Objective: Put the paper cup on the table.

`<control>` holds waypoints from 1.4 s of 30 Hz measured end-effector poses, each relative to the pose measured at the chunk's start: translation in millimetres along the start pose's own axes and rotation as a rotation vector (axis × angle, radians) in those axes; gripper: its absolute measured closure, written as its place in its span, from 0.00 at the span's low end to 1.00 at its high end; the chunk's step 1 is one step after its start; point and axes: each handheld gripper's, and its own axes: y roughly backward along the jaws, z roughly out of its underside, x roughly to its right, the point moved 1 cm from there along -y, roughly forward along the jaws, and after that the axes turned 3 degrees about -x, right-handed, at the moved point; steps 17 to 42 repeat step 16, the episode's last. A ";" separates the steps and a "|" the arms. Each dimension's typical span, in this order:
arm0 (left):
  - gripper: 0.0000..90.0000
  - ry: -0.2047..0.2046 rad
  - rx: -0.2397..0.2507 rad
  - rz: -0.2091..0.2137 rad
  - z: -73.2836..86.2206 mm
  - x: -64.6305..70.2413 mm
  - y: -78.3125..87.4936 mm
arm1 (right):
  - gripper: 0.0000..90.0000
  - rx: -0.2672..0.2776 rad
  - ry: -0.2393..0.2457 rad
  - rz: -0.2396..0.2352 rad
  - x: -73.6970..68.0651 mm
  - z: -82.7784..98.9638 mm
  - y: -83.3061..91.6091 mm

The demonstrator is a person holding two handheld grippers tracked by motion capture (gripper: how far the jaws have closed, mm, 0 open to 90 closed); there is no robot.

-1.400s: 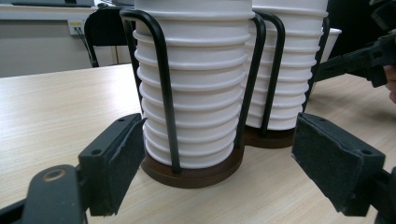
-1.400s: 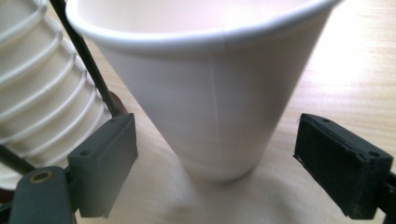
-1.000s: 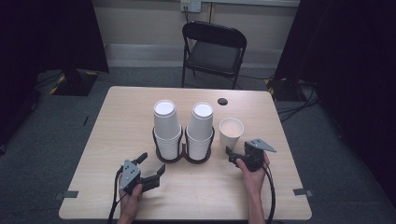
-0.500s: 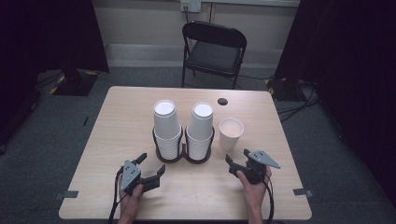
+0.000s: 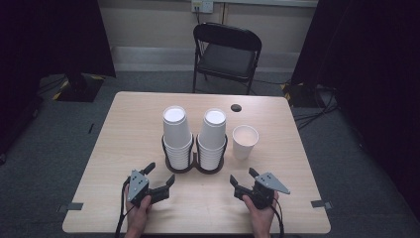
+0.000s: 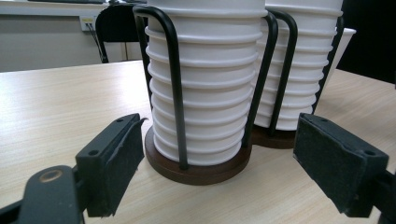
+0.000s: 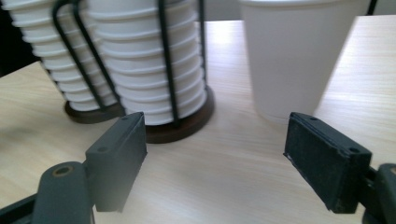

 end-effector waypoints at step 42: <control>0.18 0.007 -0.022 -0.001 -0.4 0.5 -0.8 | 0.15 0.005 0.022 -0.049 -19.7 9.4 -10.5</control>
